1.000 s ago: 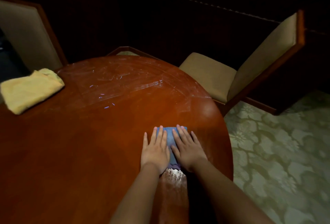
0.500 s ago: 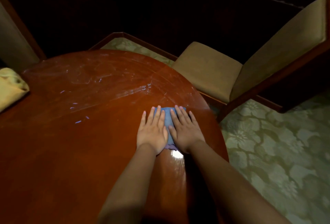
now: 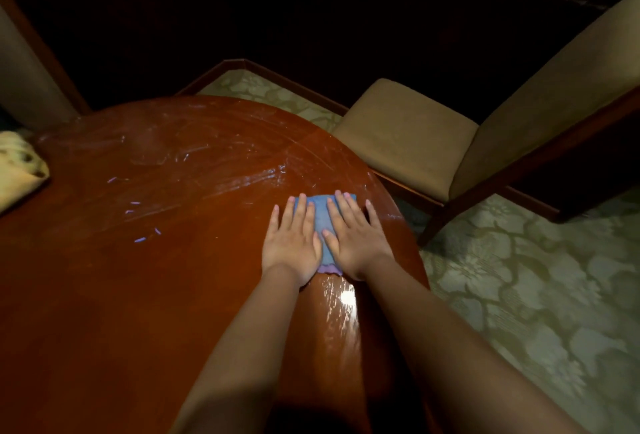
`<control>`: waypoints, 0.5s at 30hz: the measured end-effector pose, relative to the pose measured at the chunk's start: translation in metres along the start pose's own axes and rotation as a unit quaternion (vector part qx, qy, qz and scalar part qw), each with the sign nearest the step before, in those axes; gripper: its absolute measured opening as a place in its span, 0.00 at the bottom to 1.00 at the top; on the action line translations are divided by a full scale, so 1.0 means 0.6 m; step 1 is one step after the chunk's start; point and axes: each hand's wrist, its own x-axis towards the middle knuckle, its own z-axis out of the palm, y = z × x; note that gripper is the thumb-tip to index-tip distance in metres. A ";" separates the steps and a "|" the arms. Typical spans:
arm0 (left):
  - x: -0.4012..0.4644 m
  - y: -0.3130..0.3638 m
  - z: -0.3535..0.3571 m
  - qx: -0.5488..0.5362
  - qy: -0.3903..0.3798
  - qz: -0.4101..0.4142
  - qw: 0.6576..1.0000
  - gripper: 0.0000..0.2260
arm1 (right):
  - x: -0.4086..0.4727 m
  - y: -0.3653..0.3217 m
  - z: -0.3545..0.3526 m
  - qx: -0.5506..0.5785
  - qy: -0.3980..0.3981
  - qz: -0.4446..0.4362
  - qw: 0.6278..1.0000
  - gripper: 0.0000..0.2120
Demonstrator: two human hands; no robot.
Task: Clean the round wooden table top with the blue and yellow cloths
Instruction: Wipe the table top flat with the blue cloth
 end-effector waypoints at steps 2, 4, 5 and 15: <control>-0.041 0.013 0.007 -0.009 -0.005 0.009 1.000 0.26 | -0.041 -0.007 0.010 0.006 0.002 0.007 1.000 0.35; -0.084 0.025 0.011 -0.018 -0.007 0.025 1.000 0.26 | -0.089 -0.017 0.023 0.011 -0.009 0.025 1.000 0.40; -0.106 0.030 0.015 -0.020 -0.007 0.034 0.999 0.26 | -0.115 -0.023 0.027 0.014 -0.007 0.032 0.999 0.42; -0.205 0.050 0.039 -0.034 -0.009 0.073 0.997 0.26 | -0.226 -0.042 0.050 0.024 0.004 0.050 0.998 0.54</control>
